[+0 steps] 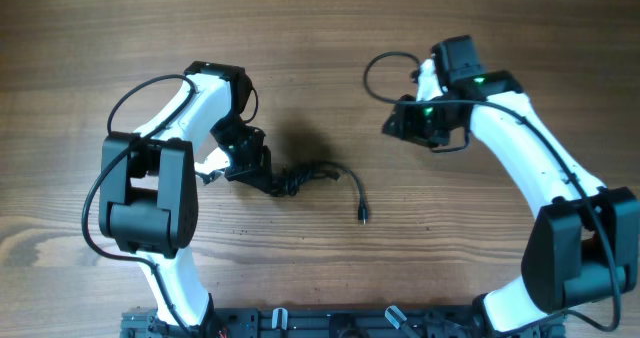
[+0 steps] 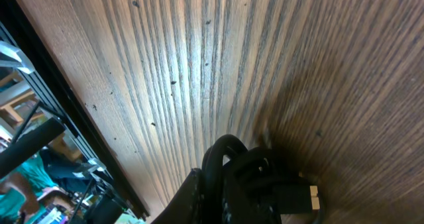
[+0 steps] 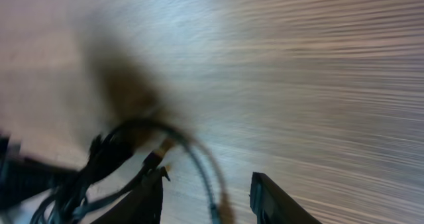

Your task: Untangle cables

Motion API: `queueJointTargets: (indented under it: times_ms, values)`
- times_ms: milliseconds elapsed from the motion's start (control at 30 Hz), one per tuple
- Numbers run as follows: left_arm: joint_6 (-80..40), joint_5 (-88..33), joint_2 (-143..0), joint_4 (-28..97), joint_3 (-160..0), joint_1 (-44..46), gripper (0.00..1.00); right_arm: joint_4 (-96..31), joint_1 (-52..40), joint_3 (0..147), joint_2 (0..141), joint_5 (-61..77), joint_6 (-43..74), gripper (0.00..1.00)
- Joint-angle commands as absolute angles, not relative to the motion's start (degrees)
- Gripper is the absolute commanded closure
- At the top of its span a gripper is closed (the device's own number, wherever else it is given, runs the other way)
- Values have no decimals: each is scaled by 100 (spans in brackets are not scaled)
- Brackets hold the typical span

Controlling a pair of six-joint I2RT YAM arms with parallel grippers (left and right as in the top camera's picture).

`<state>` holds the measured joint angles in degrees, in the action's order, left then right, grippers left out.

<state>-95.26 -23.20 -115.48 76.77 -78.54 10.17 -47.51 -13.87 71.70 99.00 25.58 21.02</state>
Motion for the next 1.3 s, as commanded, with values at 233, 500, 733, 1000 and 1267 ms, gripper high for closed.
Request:
queueJointTargets:
  times_ms: [233, 500, 733, 1000, 1267]
  values:
    - [-9817, -2110, -11399, 7561, -7876, 1033, 82, -4091, -3024, 7391, 9848, 3970, 3212, 18]
    - [-9793, -2110, -11399, 7529, -7876, 1033, 75, -3828, -3848, 7336, 10560, 3583, 4222, 20]
    - [-9789, -2016, -11399, 7524, -7876, 1033, 69, -3465, -3850, 7338, 10971, 3341, 4213, 69]
    - [-8073, -1769, -11367, 7494, -8147, 528, 66, -3417, -3481, 7456, 10947, 3444, 3920, 96]
    - [-4466, -1745, -11345, 6576, -9004, 255, 96, -5743, -2893, 8667, 10663, 2324, 3446, 95]
